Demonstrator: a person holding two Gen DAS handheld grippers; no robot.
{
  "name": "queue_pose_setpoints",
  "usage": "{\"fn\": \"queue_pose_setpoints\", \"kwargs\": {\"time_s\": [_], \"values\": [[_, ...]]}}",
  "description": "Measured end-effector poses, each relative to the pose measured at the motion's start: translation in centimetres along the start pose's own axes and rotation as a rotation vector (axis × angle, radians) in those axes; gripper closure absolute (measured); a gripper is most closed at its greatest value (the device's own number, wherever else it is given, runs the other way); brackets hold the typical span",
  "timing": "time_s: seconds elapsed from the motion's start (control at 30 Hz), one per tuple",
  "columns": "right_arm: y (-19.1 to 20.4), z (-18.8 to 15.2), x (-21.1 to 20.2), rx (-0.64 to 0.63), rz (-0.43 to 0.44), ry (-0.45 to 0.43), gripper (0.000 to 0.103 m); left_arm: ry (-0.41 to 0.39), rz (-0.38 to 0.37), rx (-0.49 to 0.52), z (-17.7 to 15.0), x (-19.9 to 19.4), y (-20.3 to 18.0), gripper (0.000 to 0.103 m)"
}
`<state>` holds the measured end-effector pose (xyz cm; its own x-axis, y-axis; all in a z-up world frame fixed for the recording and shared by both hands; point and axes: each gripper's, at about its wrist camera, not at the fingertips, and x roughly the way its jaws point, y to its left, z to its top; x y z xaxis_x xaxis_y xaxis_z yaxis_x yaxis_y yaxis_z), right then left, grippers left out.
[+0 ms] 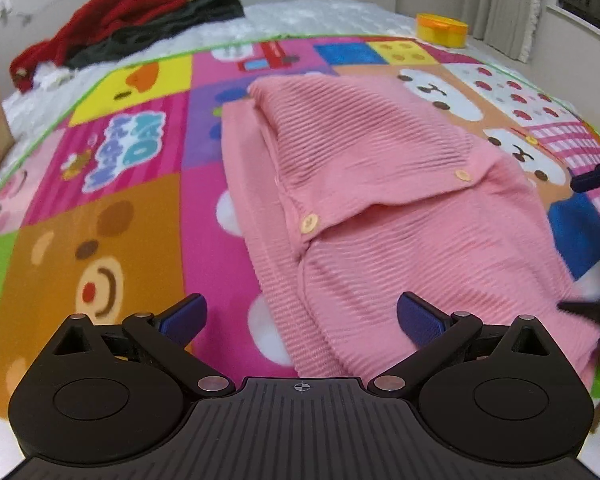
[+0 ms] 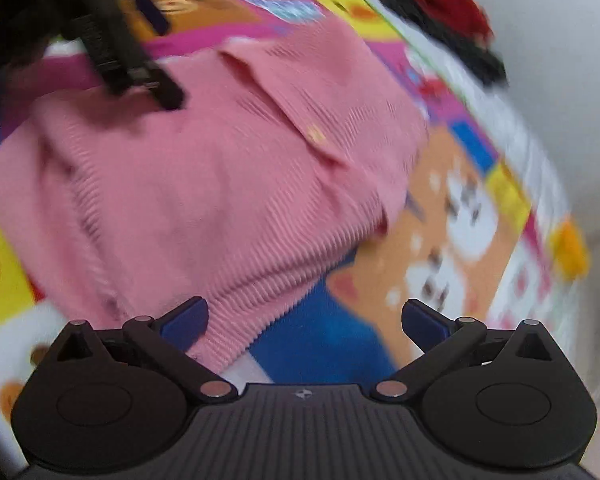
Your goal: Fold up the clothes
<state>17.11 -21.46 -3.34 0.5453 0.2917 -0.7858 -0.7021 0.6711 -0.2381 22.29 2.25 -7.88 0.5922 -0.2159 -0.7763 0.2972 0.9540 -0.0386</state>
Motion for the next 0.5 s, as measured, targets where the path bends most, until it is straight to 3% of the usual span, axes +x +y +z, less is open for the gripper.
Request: {"fn": "queue_pose_setpoints", "kwargs": {"time_s": [0.17, 0.23, 0.4, 0.5], "values": [[4.4, 0.1, -2.0, -0.332, 0.035, 0.010, 0.000, -0.012, 0.033, -0.062, -0.6, -1.3, 1.3, 0.000], [6.4, 0.4, -2.0, -0.420, 0.093, 0.021, 0.000, -0.023, 0.034, -0.096, -0.4, -1.5, 1.9, 0.000], [10.6, -0.1, 1.9, -0.580, 0.137, 0.123, 0.005, -0.044, 0.014, -0.098, -0.3, -1.8, 1.9, 0.000], [11.3, -0.3, 2.7, -0.604, 0.120, 0.121, 0.005, -0.055, -0.006, -0.085, -0.3, -1.9, 1.7, 0.000]]}}
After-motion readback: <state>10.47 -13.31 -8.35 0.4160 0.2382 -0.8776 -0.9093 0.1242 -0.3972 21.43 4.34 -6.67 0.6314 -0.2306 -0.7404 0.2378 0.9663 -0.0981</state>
